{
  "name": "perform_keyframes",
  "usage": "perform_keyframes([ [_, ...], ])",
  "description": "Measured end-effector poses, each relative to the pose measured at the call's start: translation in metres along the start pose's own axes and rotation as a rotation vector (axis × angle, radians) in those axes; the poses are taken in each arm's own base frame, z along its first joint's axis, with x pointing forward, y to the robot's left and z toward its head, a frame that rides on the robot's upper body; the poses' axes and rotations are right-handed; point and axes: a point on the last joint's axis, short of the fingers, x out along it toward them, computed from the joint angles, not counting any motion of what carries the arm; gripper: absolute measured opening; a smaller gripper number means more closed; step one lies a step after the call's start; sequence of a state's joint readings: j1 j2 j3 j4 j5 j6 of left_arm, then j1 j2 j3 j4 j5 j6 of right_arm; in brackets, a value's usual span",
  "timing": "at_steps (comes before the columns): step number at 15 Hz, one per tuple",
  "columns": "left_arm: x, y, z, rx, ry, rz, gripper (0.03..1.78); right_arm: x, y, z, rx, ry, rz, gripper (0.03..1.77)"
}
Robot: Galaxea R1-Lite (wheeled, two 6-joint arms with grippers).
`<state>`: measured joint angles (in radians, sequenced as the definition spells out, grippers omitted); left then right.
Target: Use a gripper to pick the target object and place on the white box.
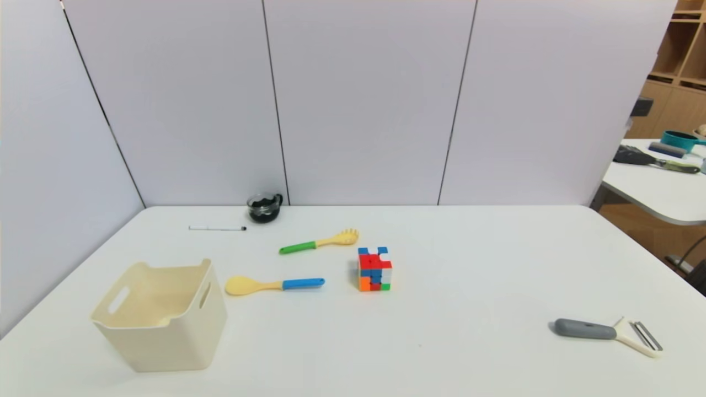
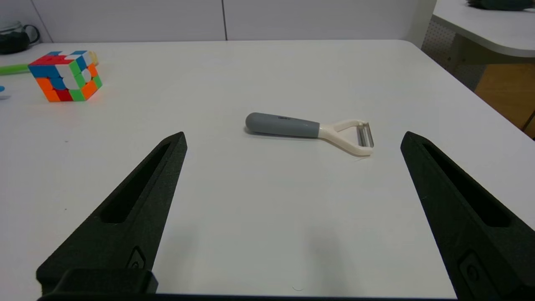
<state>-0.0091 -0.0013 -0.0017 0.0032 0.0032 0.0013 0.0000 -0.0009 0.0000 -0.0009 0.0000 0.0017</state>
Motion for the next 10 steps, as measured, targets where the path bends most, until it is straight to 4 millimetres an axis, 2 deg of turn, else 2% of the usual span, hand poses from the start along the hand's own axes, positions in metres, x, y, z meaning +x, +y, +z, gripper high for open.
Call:
perform_keyframes([
  [10,0.0,0.0,0.0,0.0,0.0,0.0,1.69,0.0,0.0,0.0,-0.005,0.0,0.001,1.77],
])
